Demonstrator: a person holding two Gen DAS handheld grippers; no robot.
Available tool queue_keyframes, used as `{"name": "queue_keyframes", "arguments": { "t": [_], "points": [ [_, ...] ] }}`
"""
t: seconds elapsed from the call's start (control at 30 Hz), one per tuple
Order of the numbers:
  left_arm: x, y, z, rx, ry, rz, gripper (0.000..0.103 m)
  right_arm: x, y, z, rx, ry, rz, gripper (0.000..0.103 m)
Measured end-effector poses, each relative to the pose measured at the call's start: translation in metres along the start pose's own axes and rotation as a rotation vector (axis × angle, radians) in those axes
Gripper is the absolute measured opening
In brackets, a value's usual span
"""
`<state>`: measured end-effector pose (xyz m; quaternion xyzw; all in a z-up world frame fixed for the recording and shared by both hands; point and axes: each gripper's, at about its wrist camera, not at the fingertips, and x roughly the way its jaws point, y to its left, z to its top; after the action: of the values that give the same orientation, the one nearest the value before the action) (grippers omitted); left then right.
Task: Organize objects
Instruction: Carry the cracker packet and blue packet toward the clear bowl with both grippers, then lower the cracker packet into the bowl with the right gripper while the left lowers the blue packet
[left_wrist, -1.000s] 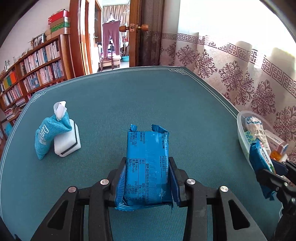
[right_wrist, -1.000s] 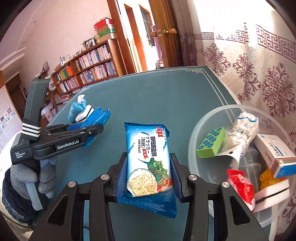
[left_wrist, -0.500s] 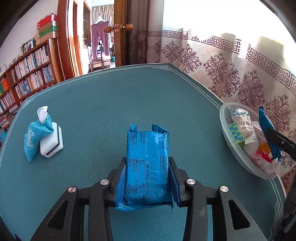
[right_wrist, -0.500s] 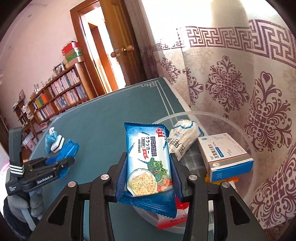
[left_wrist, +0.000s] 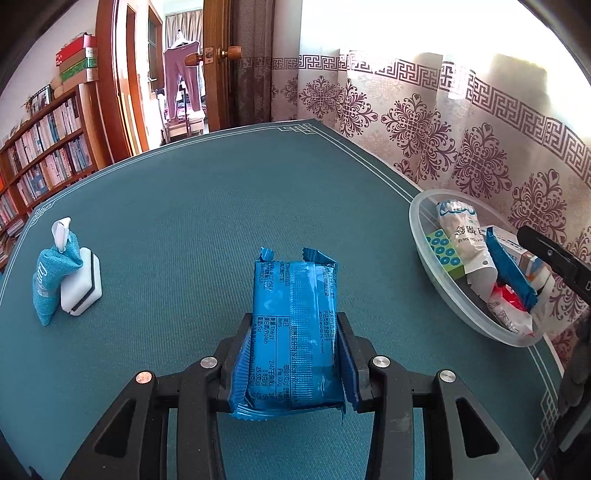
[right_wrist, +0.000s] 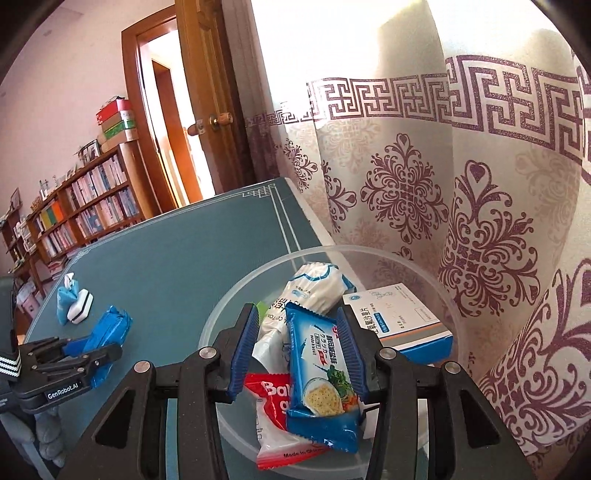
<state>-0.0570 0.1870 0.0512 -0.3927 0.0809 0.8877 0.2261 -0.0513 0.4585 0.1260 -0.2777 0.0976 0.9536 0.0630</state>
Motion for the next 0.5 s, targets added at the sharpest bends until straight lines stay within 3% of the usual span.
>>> {"name": "queue_keyframes", "arguments": {
  "t": [0.27,0.5],
  "points": [
    [0.002,-0.029,0.002,0.049,0.012,-0.048,0.043,-0.014,0.0,-0.014,-0.084,-0.036,-0.066,0.046],
    [0.002,-0.058,0.011,0.075,0.008,-0.11,0.043,-0.02,-0.006,-0.02,-0.094,-0.043,-0.068,0.046]
  ]
}}
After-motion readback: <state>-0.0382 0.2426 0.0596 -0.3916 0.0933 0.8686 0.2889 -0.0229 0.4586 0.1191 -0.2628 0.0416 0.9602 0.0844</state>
